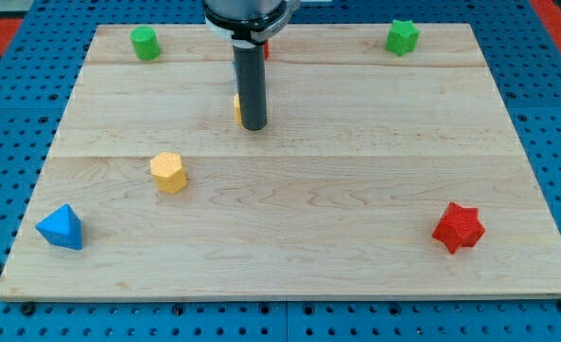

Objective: Move the yellow hexagon and the blue triangle below the yellow heart

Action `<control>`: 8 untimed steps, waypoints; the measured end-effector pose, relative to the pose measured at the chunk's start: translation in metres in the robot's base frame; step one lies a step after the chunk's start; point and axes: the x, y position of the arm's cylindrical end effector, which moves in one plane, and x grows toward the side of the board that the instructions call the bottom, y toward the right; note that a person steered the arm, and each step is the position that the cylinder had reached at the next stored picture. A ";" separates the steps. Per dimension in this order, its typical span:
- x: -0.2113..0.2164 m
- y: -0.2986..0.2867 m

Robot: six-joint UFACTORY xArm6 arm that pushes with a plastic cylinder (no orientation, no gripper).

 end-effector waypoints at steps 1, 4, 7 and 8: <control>0.028 0.009; 0.146 -0.108; 0.058 -0.114; 0.035 -0.084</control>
